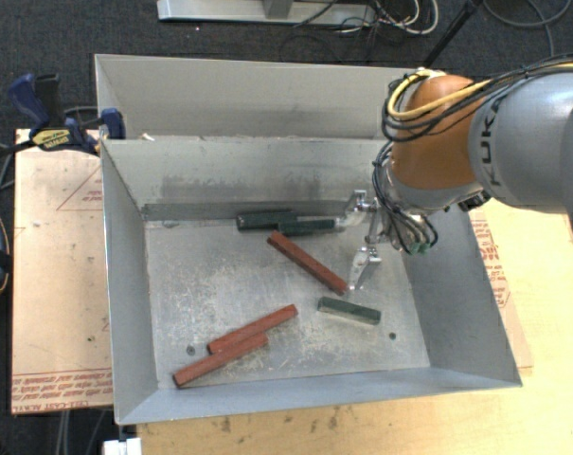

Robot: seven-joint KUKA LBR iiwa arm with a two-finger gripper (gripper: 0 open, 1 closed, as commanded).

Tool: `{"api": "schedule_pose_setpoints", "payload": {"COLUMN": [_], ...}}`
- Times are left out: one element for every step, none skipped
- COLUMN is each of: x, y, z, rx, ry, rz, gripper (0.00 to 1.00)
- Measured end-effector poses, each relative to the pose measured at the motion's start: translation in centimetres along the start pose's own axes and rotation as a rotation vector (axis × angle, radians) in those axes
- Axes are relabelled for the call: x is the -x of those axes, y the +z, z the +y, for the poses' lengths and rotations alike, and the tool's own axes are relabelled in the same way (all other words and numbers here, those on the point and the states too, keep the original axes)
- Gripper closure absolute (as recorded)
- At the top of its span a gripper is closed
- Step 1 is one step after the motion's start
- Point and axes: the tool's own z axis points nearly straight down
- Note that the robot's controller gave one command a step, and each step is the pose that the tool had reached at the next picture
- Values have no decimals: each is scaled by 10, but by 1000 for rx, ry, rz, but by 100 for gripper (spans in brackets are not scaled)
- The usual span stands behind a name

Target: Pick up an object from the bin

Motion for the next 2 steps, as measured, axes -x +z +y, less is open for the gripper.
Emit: {"api": "schedule_pose_setpoints", "payload": {"x": [-1, -78], "y": [27, 31], "z": [18, 26], "rx": [4, 0], "ry": [-69, -57], "rz": [19, -13], "gripper": [0, 100]}}
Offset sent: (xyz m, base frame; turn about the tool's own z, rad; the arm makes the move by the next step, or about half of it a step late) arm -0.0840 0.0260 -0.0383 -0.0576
